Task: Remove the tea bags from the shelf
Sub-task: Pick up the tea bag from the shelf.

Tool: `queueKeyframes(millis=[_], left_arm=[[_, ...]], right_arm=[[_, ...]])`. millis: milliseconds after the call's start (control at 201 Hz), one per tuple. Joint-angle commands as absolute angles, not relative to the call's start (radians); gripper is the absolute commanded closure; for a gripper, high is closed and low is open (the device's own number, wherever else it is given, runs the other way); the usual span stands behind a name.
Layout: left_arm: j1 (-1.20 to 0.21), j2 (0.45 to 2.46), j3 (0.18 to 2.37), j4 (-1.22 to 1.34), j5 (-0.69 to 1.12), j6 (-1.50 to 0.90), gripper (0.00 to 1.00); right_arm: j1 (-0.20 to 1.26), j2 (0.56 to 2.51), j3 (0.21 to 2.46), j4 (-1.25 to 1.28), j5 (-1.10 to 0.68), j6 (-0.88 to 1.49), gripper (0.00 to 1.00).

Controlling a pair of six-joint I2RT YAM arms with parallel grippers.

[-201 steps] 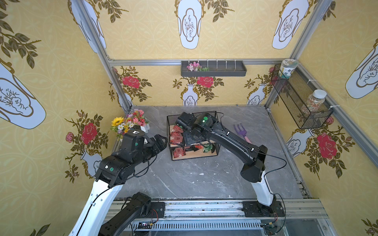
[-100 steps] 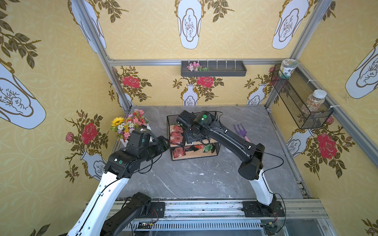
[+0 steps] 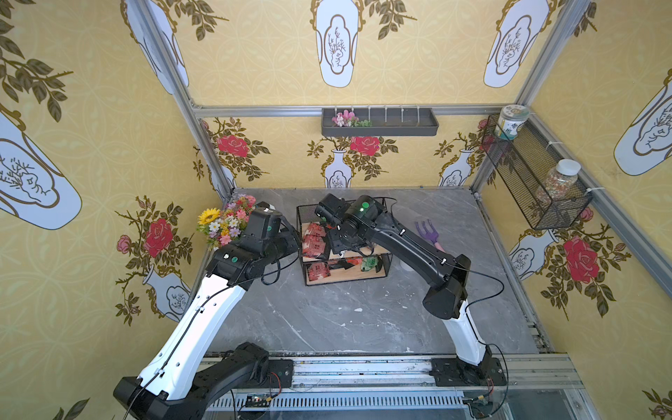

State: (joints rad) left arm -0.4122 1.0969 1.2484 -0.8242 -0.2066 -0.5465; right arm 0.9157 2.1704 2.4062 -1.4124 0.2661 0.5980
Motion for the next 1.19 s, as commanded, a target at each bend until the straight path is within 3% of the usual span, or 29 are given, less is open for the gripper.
queueKeyframes(millis=[0, 438, 1190], left_arm=[[-0.411, 1.145, 1.269, -0.776, -0.255, -0.46, 0.55], [-0.408, 1.231, 1.26, -0.725, -0.288, -0.389, 0.72], [-0.408, 1.243, 1.24, -0.717, -0.262, -0.376, 0.84]], right_arm=[[0.913, 2.175, 2.416, -1.396, 0.259, 0.599, 0.31], [0.9, 2.182, 2.42, -1.384, 0.224, 0.6, 0.32], [0.898, 2.209, 2.433, -1.378, 0.214, 0.593, 0.33]])
